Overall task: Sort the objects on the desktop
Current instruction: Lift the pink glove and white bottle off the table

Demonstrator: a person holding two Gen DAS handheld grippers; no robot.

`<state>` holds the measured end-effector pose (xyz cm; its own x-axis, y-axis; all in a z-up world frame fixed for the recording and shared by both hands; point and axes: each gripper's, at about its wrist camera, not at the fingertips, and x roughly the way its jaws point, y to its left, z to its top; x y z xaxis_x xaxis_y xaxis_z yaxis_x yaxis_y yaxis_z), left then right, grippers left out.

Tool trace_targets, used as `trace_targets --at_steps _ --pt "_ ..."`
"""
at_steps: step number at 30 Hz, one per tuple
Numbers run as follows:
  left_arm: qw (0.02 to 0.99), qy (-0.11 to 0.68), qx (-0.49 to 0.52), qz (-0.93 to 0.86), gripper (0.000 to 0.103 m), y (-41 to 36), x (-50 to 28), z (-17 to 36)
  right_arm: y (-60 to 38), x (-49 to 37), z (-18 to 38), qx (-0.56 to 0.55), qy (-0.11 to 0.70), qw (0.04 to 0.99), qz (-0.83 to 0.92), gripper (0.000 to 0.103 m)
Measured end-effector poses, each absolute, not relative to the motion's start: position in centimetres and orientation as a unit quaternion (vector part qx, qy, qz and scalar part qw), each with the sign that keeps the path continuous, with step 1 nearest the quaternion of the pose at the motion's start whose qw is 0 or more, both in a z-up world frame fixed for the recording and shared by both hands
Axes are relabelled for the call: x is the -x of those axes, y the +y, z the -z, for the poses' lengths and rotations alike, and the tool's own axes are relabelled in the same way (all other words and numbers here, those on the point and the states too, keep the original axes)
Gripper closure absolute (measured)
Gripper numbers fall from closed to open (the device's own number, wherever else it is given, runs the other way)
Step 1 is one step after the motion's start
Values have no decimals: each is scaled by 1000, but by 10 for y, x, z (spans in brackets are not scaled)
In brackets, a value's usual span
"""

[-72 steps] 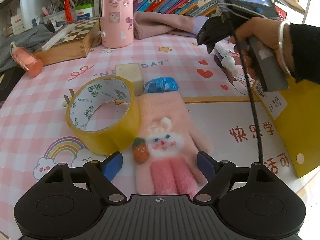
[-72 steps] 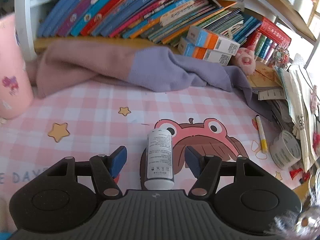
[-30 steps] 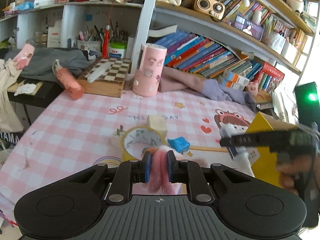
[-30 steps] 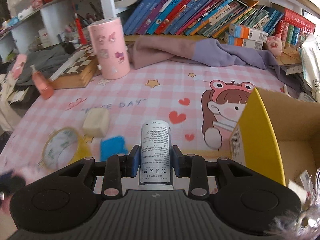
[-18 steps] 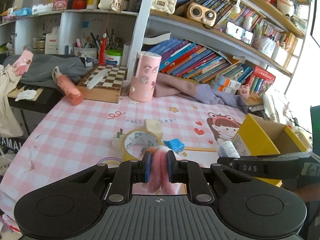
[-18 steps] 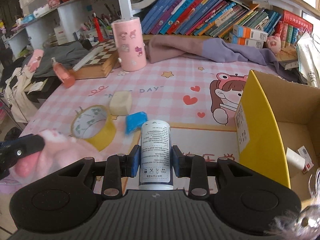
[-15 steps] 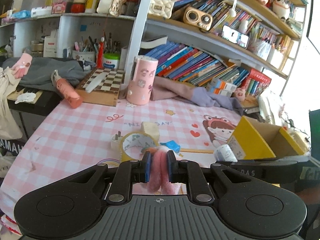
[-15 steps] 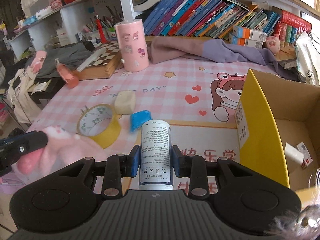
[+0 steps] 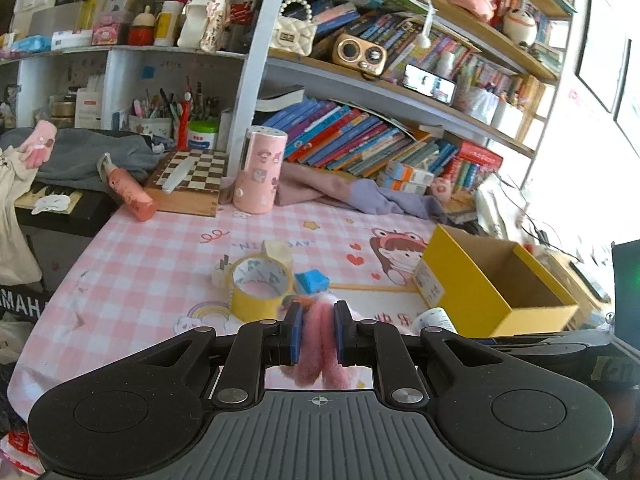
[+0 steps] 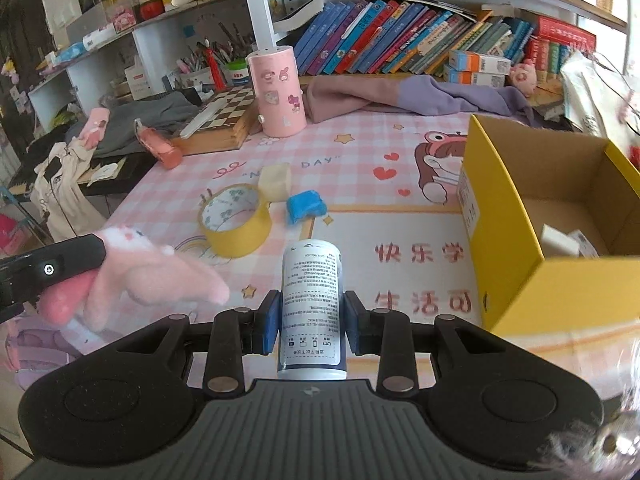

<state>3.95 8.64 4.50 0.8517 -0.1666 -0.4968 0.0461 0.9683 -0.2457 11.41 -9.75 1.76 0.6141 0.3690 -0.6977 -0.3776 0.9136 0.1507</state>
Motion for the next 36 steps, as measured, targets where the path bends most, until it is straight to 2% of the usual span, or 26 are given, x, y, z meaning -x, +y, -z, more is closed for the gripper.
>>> trace_targets --at_steps 14,15,16,18,20,24,30,36 --pt "946 277 111 126 88 71 0 -40 -132 -39 -11 -29 396 907 -140 73" --pt "945 278 110 132 89 69 0 -41 -134 -36 -11 -30 397 907 -134 73" --pt "944 278 109 138 98 67 0 -41 -137 -32 -11 -32 398 908 -128 73" --pt "941 281 106 154 98 61 0 -40 -143 -26 -10 -35 401 908 -115 73" --pt "939 279 106 171 103 55 0 -40 -149 -20 -10 -38 404 908 -104 73" --pt "942 266 105 174 103 50 -3 -40 -164 -9 -9 -50 409 908 -77 73" --pt "937 285 124 161 103 61 -6 -29 -180 1 -7 -67 413 907 -43 73" --pt "930 309 148 133 103 71 -4 -14 -173 -3 -2 -38 429 901 -59 73"
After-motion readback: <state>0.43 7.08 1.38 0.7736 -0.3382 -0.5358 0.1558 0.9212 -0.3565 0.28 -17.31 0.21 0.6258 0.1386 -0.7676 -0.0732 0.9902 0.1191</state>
